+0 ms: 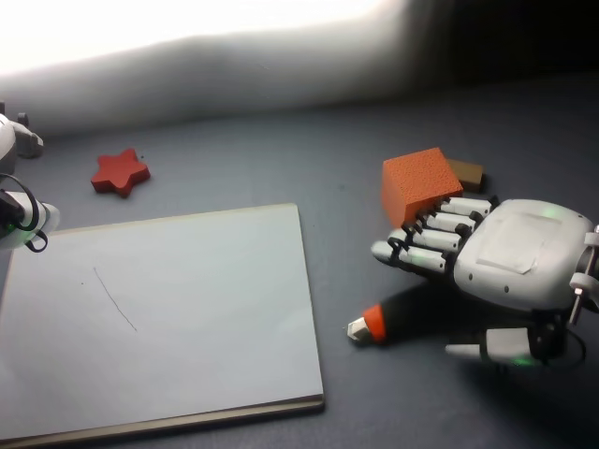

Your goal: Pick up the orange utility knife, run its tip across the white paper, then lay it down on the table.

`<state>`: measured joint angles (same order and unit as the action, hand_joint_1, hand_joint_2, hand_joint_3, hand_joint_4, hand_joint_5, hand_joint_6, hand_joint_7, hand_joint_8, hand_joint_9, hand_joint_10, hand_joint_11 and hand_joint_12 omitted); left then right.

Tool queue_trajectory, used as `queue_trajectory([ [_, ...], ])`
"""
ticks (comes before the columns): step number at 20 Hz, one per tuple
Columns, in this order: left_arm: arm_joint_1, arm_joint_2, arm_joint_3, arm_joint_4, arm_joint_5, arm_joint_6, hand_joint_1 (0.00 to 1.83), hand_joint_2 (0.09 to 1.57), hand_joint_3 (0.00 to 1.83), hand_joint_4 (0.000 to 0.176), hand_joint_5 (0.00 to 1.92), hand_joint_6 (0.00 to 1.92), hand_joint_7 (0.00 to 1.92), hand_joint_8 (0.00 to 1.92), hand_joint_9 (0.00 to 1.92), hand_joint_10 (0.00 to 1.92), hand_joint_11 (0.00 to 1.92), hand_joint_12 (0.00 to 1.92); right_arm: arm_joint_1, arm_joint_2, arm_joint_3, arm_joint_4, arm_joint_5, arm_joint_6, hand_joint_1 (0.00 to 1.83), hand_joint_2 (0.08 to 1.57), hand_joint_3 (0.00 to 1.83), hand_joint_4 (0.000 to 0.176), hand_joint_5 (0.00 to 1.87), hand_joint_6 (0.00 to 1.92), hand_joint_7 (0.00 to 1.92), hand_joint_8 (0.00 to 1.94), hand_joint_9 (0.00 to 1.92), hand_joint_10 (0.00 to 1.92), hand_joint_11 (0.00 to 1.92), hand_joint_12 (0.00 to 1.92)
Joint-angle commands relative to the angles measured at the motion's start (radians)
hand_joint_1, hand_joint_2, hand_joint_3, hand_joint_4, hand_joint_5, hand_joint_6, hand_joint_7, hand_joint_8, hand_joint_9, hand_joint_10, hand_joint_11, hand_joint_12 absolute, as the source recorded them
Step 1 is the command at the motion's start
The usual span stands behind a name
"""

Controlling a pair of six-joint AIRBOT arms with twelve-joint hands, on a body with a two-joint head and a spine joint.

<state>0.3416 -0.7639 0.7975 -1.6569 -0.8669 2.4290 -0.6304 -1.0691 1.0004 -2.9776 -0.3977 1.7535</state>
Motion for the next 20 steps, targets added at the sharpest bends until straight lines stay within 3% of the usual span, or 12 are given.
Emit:
queue_trajectory([
  [1, -0.004, 0.012, 0.007, 0.07, -0.042, 0.001, 0.66, 1.31, 0.0, 0.013, 0.34, 0.0, 0.52, 0.0, 0.51, 0.49, 0.15, 1.49, 0.015, 0.009, -0.007, -0.034, -0.102, -0.002, 0.51, 1.1, 0.0, 0.0, 0.0, 0.0, 0.0, 0.01, 0.0, 0.15, 0.0, 0.77],
  [3, -0.004, 0.012, 0.008, 0.07, -0.038, 0.001, 0.66, 1.31, 0.0, 0.014, 0.34, 0.0, 0.52, 0.0, 0.51, 0.49, 0.16, 1.49, 0.026, 0.023, -0.024, -0.034, -0.103, -0.02, 0.46, 1.0, 0.0, 0.0, 0.0, 0.0, 0.0, 0.0, 0.0, 0.0, 0.0, 0.07],
  [7, -0.007, 0.012, 0.008, 0.071, -0.018, 0.015, 0.65, 1.31, 0.0, 0.01, 0.34, 0.0, 0.52, 0.0, 0.52, 0.49, 0.16, 1.49, 0.077, 0.086, -0.096, -0.034, -0.071, -0.036, 0.33, 0.94, 0.0, 0.0, 0.0, 0.0, 0.0, 0.0, 0.0, 0.0, 0.0, 0.0],
  [9, -0.018, 0.012, 0.006, 0.071, -0.008, 0.035, 0.66, 1.31, 0.0, 0.011, 0.34, 0.0, 0.52, 0.0, 0.51, 0.49, 0.15, 1.49, 0.111, 0.141, -0.146, -0.034, -0.03, -0.078, 0.08, 1.02, 0.0, 0.0, 0.0, 0.0, 0.05, 0.02, 0.05, 0.02, 0.0, 0.0],
  [10, -0.029, 0.013, 0.004, 0.071, -0.005, 0.051, 0.64, 1.31, 0.0, 0.016, 0.33, 0.0, 0.52, 0.0, 0.51, 0.49, 0.15, 1.5, 0.126, 0.17, -0.165, -0.034, -0.012, -0.077, 0.03, 1.03, 0.0, 0.0, 0.06, 0.03, 0.17, 0.02, 0.09, 0.15, 0.0, 0.28],
  [11, -0.042, 0.013, 0.003, 0.07, -0.001, 0.069, 0.66, 1.31, 0.0, 0.011, 0.34, 0.0, 0.52, 0.0, 0.51, 0.49, 0.14, 1.51, 0.144, 0.207, -0.188, -0.034, 0.01, -0.079, 0.01, 1.06, 0.01, 0.0, 0.25, 0.19, 0.41, 0.15, 0.12, 0.67, 0.0, 1.05],
  [13, -0.062, 0.016, -0.002, 0.07, 0.007, 0.1, 0.67, 1.3, 0.0, 0.008, 0.35, 0.01, 0.53, 0.0, 0.52, 0.5, 0.16, 1.51, 0.193, 0.259, -0.214, -0.034, 0.081, -0.084, 0.02, 1.09, 0.01, 0.0, 0.39, 0.92, 0.59, 0.87, 0.33, 1.36, 0.0, 1.84],
  [14, -0.075, 0.018, -0.003, 0.058, 0.027, 0.137, 0.65, 1.31, 0.0, 0.005, 0.35, 0.01, 0.55, 0.01, 0.51, 0.52, 0.14, 1.52, 0.223, 0.286, -0.223, -0.034, 0.128, -0.082, 0.03, 1.11, 0.01, 0.0, 0.68, 1.16, 0.79, 1.36, 0.59, 1.76, 0.34, 1.92],
  [15, -0.091, 0.02, -0.007, 0.032, 0.049, 0.187, 0.65, 1.31, 0.0, 0.005, 0.35, 0.01, 0.55, 0.01, 0.51, 0.52, 0.14, 1.52, 0.257, 0.316, -0.232, -0.034, 0.167, -0.076, 0.03, 1.11, 0.01, 0.0, 0.68, 1.16, 0.79, 1.36, 0.59, 1.76, 0.34, 1.92],
  [17, -0.108, 0.033, -0.025, 0.004, 0.071, 0.216, 0.63, 1.31, 0.0, 0.0, 0.44, 0.03, 0.65, 0.03, 0.5, 0.58, 0.14, 1.53, 0.307, 0.373, -0.253, -0.034, 0.24, -0.064, 0.0, 1.13, 0.01, 0.0, 0.9, 1.43, 0.98, 1.51, 0.8, 1.91, 0.53, 1.92],
  [18, -0.114, 0.038, -0.037, 0.002, 0.069, 0.216, 0.67, 1.3, 0.0, 0.0, 0.57, 0.06, 0.78, 0.1, 0.51, 0.79, 0.17, 1.6, 0.324, 0.4, -0.263, -0.034, 0.254, -0.068, 0.0, 1.14, 0.01, 0.0, 0.97, 1.55, 1.07, 1.54, 0.92, 1.92, 0.68, 1.92],
  [20, -0.124, 0.042, -0.065, -0.002, 0.035, 0.216, 0.68, 1.29, 0.0, 0.0, 0.67, 0.11, 0.5, 1.03, 0.42, 1.37, 0.22, 1.8, 0.353, 0.434, -0.272, -0.034, 0.258, -0.082, 0.0, 1.17, 0.02, 0.0, 0.98, 1.59, 1.16, 1.5, 1.05, 1.92, 0.85, 1.92],
])
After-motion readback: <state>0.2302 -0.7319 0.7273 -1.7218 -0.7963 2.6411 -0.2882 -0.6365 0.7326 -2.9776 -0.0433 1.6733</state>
